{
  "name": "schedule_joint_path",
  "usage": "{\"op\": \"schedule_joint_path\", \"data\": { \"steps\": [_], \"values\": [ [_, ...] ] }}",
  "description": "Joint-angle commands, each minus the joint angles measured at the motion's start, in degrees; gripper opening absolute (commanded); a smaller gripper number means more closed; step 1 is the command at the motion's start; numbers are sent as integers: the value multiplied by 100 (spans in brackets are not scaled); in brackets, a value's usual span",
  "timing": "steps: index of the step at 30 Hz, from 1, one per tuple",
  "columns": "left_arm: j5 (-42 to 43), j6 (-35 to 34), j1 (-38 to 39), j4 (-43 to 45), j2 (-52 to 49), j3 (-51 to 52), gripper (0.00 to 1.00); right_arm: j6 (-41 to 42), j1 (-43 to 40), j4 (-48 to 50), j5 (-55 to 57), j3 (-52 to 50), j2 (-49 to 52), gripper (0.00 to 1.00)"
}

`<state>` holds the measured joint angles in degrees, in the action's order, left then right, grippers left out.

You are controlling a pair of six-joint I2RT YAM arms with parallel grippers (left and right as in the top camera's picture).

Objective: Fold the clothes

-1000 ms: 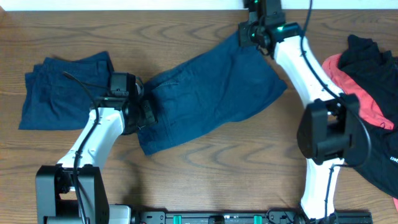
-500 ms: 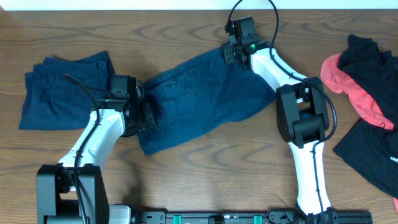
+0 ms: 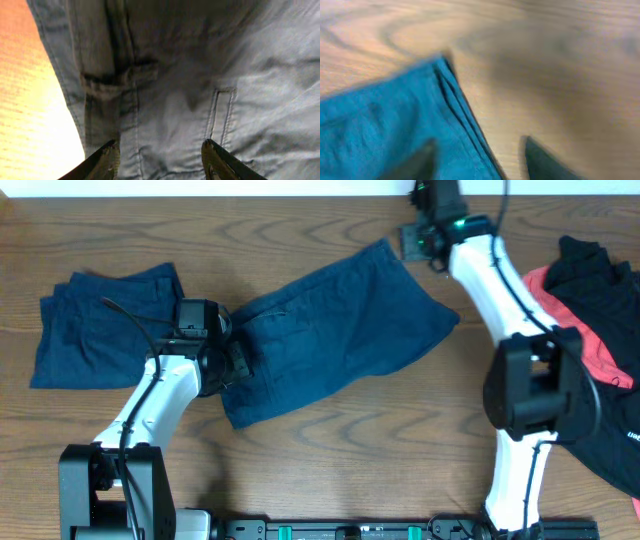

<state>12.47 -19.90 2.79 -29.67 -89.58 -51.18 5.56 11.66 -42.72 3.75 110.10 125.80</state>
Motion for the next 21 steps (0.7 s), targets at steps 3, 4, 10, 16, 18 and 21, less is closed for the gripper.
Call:
{"op": "schedule_joint_path", "data": {
  "steps": [3, 4, 10, 16, 18, 21],
  "values": [
    [-72, -76, -7, 341, -48, 33, 55, 11, -90, -898, 2, -264, 240, 33],
    [-72, -74, -7, 426, -48, 33, 55, 9, -94, -979, -39, -369, 249, 33],
    [-160, -72, -7, 774, -114, 35, 55, -9, -87, -966, -273, -1169, 260, 32],
    [-155, -74, -7, 1137, -435, 33, 55, -4, -83, -1034, -271, -1672, 260, 25],
    [-155, -72, -7, 1335, -575, 33, 55, 42, -83, -1182, -271, -1733, 260, 21],
    [-157, -72, -9, 1746, -761, 33, 55, 127, -83, -1504, -267, -1749, 258, 18]
  ]
}}
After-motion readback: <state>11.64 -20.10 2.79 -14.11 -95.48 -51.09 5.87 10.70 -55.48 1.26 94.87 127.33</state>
